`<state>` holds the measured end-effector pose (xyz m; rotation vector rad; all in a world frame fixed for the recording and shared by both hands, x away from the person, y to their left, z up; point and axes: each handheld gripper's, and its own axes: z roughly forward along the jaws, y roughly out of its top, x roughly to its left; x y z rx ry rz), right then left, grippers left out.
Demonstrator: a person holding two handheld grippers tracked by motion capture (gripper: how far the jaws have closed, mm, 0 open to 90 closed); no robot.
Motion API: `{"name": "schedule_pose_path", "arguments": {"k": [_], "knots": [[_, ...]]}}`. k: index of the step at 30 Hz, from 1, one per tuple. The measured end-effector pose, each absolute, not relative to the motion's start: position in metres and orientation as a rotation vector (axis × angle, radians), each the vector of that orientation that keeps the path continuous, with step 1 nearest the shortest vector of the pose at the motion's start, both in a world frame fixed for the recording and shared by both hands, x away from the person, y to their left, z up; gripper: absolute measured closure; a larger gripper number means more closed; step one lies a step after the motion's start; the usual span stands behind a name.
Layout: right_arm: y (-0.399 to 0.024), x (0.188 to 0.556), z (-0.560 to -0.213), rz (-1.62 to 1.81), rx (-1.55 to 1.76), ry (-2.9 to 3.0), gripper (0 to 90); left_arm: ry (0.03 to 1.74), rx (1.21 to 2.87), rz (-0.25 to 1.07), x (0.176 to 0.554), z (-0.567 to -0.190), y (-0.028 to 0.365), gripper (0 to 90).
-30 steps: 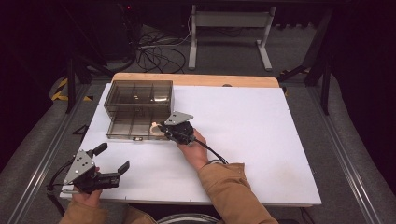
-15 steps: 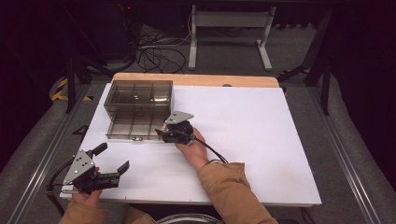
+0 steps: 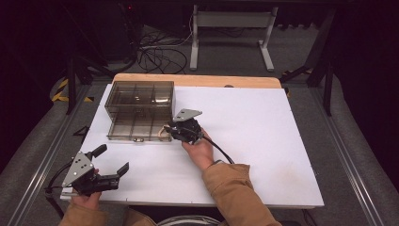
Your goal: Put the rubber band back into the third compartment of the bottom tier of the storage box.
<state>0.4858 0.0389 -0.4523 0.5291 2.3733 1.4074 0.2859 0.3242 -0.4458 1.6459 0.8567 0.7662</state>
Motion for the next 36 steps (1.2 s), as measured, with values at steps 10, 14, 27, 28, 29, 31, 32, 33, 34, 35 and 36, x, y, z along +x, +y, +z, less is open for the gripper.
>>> {"name": "schedule_pose_path", "arguments": {"k": [10,14,27,28,29,31,32,33,34,35,36], "knots": [[0.045,0.488,-0.46,1.348,0.546,2.43,90.0,0.856,1.651,0.764,0.286,-0.446,0.323,2.5],[0.053,0.483,-0.462,1.324,0.474,2.441,90.0,0.853,1.65,0.765,0.287,-0.446,0.323,2.5],[0.034,0.474,-0.434,1.391,0.488,2.382,90.0,0.856,1.649,0.757,0.288,-0.446,0.322,2.5],[0.031,0.473,-0.43,1.4,0.479,2.376,90.0,0.855,1.649,0.758,0.288,-0.446,0.321,2.5],[0.028,0.472,-0.426,1.41,0.475,2.373,89.7,0.856,1.65,0.758,0.288,-0.446,0.321,2.5],[0.021,0.469,-0.418,1.429,0.474,2.37,82.9,0.854,1.651,0.758,0.288,-0.446,0.321,2.5],[0.018,0.467,-0.414,1.44,0.472,2.368,79.2,0.853,1.652,0.758,0.288,-0.446,0.321,2.5],[0.015,0.466,-0.411,1.452,0.467,2.367,76.5,0.853,1.653,0.758,0.288,-0.446,0.321,2.5],[0.012,0.464,-0.408,1.456,0.464,2.359,73.7,0.854,1.655,0.76,0.288,-0.446,0.321,2.5],[0.01,0.463,-0.405,1.458,0.46,2.352,70.3,0.855,1.653,0.759,0.289,-0.446,0.321,2.5],[0.007,0.462,-0.403,1.461,0.458,2.351,67.9,0.854,1.653,0.759,0.289,-0.446,0.321,2.5]]}}
